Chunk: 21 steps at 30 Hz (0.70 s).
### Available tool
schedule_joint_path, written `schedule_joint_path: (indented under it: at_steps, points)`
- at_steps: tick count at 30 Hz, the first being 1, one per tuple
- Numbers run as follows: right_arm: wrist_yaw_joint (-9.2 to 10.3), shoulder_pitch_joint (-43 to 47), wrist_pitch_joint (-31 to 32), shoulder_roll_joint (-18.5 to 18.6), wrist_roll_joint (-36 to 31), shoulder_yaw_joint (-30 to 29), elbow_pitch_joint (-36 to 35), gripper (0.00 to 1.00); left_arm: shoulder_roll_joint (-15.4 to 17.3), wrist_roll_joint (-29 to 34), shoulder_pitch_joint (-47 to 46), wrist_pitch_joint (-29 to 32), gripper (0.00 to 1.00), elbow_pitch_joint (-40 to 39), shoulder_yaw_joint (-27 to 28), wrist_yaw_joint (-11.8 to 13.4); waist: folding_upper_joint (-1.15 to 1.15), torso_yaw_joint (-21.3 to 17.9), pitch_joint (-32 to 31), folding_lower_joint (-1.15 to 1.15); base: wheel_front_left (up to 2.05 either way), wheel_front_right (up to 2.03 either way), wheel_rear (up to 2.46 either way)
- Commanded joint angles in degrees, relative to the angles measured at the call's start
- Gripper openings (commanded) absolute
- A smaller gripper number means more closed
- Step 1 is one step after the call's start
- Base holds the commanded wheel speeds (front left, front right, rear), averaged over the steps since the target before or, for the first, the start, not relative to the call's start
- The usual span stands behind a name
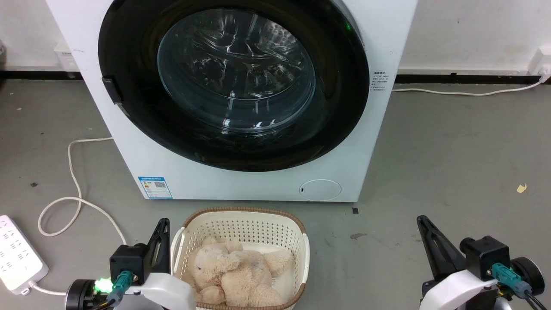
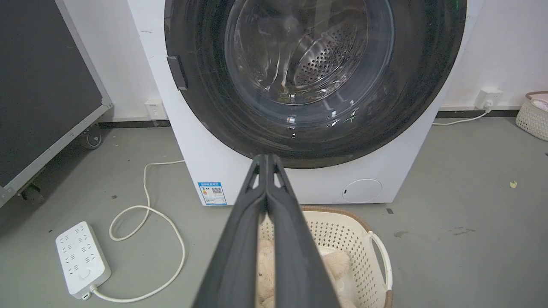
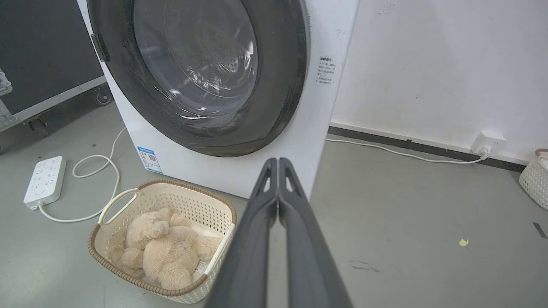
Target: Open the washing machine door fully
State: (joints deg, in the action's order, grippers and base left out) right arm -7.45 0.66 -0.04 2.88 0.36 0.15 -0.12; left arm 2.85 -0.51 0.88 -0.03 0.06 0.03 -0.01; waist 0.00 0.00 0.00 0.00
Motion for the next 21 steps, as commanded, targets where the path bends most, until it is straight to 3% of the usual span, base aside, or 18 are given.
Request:
schedule_joint_path:
  at_steps: [1,3,4,21]
  points:
    - [-0.03,-0.7,0.0,0.0,-0.4,-0.1,0.1,0.00,0.0,0.5,-0.9,0.0,0.00,-0.1,0.0,0.0,0.00,0.0,0.0,0.00,0.00,0.00,0.00]
    - [-0.03,-0.7,0.0,0.0,-0.4,-0.1,0.1,0.00,0.0,0.5,-0.9,0.0,0.00,-0.1,0.0,0.0,0.00,0.0,0.0,0.00,0.00,0.00,0.00]
    - [0.00,0.0,0.0,0.0,0.0,0.0,0.0,1.00,0.0,0.0,0.0,0.0,1.00,0.0,0.0,0.0,0.00,0.0,0.0,0.00,0.00,0.00,0.00]
    - [0.01,0.5,-1.5,0.3,0.6,-0.2,-0.3,1.00,0.0,-0.3,0.1,-1.5,1.00,0.0,-1.5,0.9,0.00,0.1,0.4,0.00,0.00,0.00,0.00]
